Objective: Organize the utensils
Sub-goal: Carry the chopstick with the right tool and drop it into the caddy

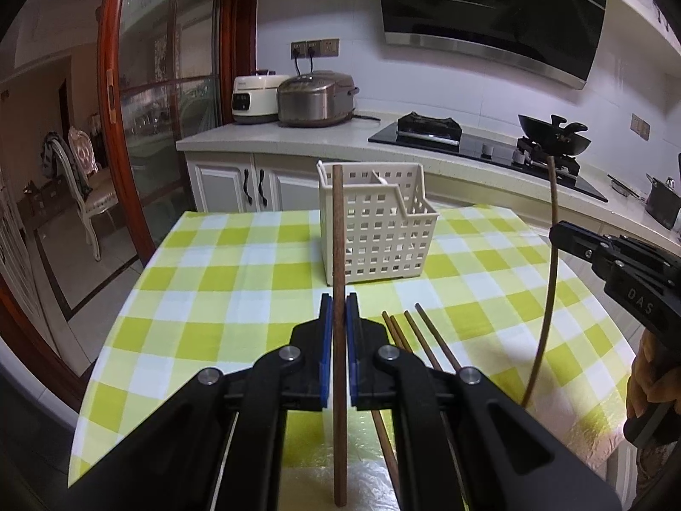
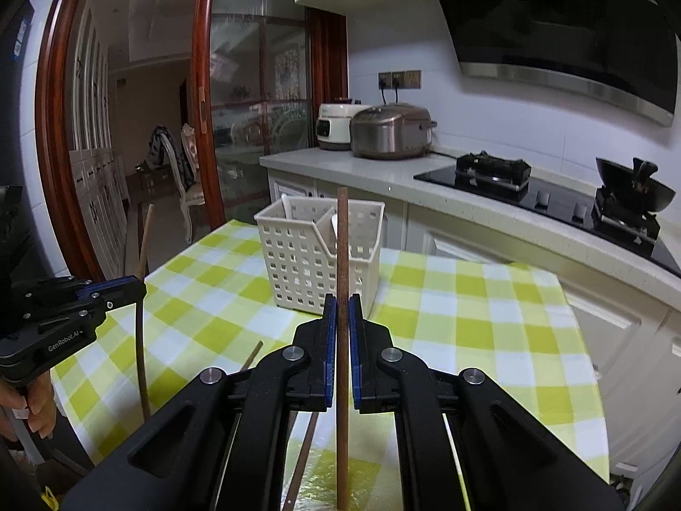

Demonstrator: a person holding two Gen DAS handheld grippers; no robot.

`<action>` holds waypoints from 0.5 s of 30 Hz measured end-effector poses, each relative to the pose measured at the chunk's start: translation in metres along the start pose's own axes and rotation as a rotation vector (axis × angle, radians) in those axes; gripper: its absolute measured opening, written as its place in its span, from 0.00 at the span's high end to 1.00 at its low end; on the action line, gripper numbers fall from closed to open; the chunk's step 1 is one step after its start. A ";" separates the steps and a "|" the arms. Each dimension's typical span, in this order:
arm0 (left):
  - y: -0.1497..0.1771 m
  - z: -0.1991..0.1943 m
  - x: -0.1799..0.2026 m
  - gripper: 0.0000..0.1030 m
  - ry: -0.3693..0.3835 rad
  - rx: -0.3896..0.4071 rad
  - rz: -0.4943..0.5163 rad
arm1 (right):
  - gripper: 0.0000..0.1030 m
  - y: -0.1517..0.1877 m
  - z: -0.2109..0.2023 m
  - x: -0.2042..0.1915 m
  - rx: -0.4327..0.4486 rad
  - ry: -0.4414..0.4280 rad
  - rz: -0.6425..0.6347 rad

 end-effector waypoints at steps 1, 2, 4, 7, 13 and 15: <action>-0.001 -0.003 0.001 0.94 0.002 0.005 0.000 | 0.95 -0.001 -0.002 -0.001 0.004 0.002 -0.003; -0.001 -0.005 0.001 0.94 0.003 0.010 -0.001 | 0.95 -0.001 -0.005 -0.002 0.006 0.003 -0.006; -0.003 -0.009 0.002 0.94 0.006 0.021 -0.003 | 0.95 -0.002 -0.008 -0.003 0.013 0.007 -0.010; -0.005 -0.014 0.003 0.94 0.010 0.040 -0.004 | 0.95 -0.003 -0.013 -0.006 0.028 0.009 -0.013; -0.007 -0.015 0.007 0.94 0.012 0.049 0.003 | 0.95 -0.009 -0.019 -0.008 0.061 0.022 -0.022; -0.008 -0.016 0.008 0.94 0.014 0.051 0.006 | 0.95 -0.011 -0.019 -0.007 0.066 0.021 -0.017</action>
Point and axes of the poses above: each gripper's, at about its wrist camera, not at the fingertips, and z roughly the way its jaws point, x to its right, y to its underside, the point moved 6 cm from there along z, roughly the way its jaws point, and after that the axes turned 14 degrees about -z, right-handed, at the moved point
